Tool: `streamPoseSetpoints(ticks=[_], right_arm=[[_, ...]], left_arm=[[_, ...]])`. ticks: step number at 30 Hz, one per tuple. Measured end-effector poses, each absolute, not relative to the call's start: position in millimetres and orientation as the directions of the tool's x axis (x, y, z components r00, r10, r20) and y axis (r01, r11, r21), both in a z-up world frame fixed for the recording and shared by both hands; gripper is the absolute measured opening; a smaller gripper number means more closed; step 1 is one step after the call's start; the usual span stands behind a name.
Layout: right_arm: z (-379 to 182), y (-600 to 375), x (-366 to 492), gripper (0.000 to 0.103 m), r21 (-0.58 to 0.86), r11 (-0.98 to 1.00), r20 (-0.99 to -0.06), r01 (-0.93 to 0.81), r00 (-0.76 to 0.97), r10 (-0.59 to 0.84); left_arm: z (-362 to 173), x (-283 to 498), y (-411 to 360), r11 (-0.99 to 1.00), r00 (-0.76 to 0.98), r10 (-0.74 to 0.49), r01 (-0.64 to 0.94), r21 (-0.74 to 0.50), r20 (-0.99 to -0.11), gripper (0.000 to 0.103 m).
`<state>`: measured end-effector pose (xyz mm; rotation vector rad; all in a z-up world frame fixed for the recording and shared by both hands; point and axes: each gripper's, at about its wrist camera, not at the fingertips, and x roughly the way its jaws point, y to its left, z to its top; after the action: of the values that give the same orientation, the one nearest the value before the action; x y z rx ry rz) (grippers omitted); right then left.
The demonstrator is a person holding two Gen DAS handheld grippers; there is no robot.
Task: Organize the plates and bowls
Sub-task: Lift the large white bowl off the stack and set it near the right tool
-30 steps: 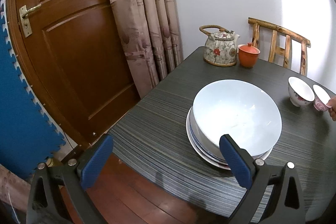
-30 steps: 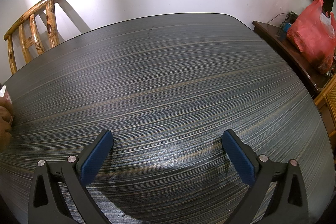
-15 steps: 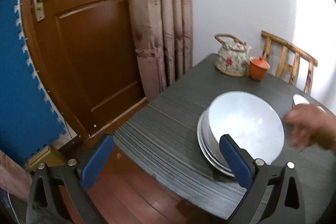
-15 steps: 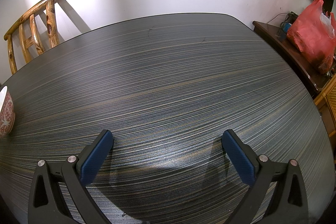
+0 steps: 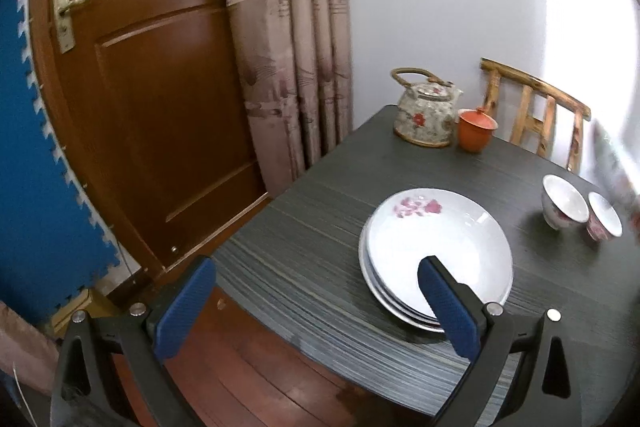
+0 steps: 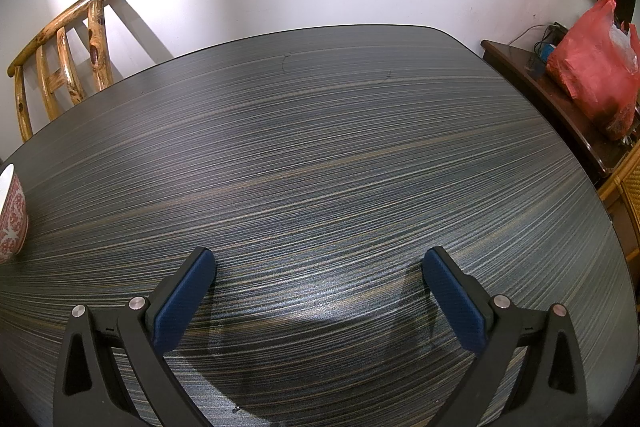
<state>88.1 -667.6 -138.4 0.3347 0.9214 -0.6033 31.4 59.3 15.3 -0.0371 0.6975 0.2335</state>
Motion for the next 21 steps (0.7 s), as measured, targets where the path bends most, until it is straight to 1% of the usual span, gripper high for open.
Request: streamPoseSetpoints(ticks=[4, 6, 9, 11, 14, 17, 21], right_arm=[[-138, -668, 88, 0.103, 0.017, 0.787, -0.821, 0.616, 0.458, -0.341], [-138, -668, 88, 0.103, 0.017, 0.787, -0.821, 0.616, 0.458, -0.341], [-138, -668, 88, 0.103, 0.017, 0.787, -0.821, 0.616, 0.458, -0.341], [-139, -668, 88, 0.103, 0.017, 0.787, -0.821, 0.616, 0.458, -0.341], [-139, -668, 88, 0.103, 0.017, 0.787, -0.821, 0.616, 0.458, -0.341], [-138, -668, 88, 0.103, 0.017, 0.787, -0.822, 0.616, 0.457, -0.34], [-139, -668, 88, 0.103, 0.017, 0.787, -0.821, 0.616, 0.458, -0.341]], left_arm=[[14, 31, 47, 0.983, 0.751, 0.163, -0.178, 0.041, -0.64, 0.103], [15, 30, 42, 0.986, 0.765, 0.151, -0.158, 0.044, -0.626, 0.103], [16, 30, 38, 0.987, 0.785, 0.156, -0.149, 0.062, -0.599, 0.103], [15, 33, 37, 0.987, 0.785, 0.16, -0.148, 0.069, -0.599, 0.103], [10, 36, 39, 0.982, 0.769, 0.186, -0.168, 0.087, -0.611, 0.103], [9, 38, 46, 0.979, 0.756, 0.197, -0.189, 0.079, -0.624, 0.103], [13, 36, 55, 0.971, 0.752, 0.225, -0.229, 0.074, -0.62, 0.103]])
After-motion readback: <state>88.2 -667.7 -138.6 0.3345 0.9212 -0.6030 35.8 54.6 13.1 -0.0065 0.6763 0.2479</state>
